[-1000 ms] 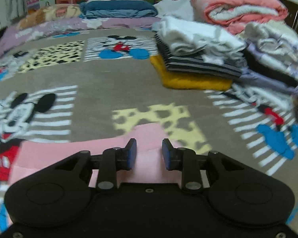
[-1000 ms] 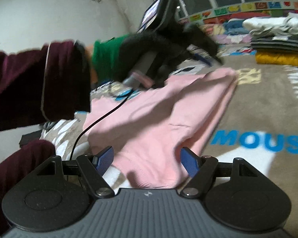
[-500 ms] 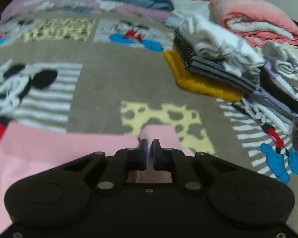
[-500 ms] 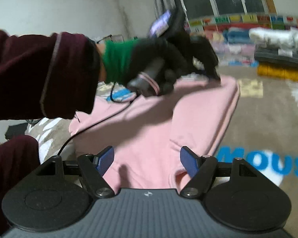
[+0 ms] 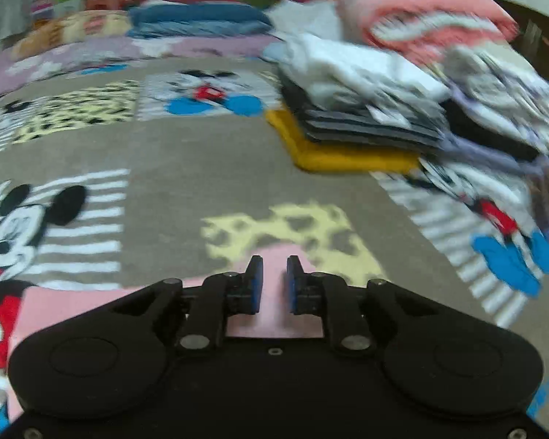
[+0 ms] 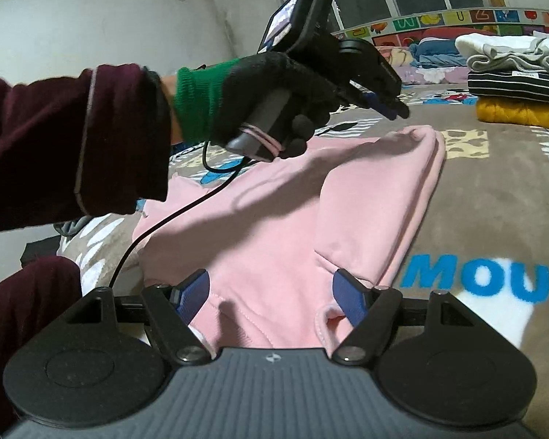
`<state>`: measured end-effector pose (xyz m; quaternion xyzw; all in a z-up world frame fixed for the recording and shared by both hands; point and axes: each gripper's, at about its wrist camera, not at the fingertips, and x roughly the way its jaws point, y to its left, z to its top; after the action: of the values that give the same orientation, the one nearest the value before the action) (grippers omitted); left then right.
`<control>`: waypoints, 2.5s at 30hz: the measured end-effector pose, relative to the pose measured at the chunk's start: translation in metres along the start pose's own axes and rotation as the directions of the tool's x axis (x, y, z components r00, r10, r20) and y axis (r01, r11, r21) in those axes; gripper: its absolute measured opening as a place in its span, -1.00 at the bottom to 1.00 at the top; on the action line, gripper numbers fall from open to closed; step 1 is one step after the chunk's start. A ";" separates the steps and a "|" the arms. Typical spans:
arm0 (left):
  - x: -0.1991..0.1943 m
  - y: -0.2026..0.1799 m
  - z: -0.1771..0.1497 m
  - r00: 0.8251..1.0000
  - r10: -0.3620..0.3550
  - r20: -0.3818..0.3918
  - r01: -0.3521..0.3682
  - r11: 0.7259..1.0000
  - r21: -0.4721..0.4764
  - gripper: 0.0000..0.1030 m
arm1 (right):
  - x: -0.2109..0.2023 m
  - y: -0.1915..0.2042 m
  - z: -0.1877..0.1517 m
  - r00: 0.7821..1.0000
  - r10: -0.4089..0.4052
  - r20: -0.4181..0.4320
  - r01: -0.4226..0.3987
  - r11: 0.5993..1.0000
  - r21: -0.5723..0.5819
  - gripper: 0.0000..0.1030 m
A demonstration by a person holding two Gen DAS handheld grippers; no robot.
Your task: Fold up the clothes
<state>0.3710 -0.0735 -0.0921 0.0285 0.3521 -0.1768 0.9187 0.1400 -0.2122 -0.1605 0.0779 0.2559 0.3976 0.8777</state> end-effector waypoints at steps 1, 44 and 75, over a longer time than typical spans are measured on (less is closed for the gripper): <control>0.005 -0.007 0.000 1.000 -0.002 -0.017 0.003 0.999 0.032 -0.80 | 0.000 0.000 0.000 1.000 0.000 0.001 0.000 1.000 0.000 0.44; -0.080 0.056 -0.121 0.964 -0.257 0.064 0.235 0.716 -0.658 -1.00 | -0.008 -0.017 -0.006 0.998 0.039 0.058 -0.048 0.987 0.155 0.41; -0.120 -0.023 -0.129 0.978 -0.199 0.067 0.205 0.973 -0.104 -0.89 | -0.036 0.010 -0.002 0.997 0.013 0.078 -0.012 1.000 -0.017 0.36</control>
<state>0.1982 -0.0355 -0.1078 -0.0631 0.3365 -0.2504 0.9056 0.1128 -0.2319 -0.1447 0.0876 0.2178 0.4017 0.8851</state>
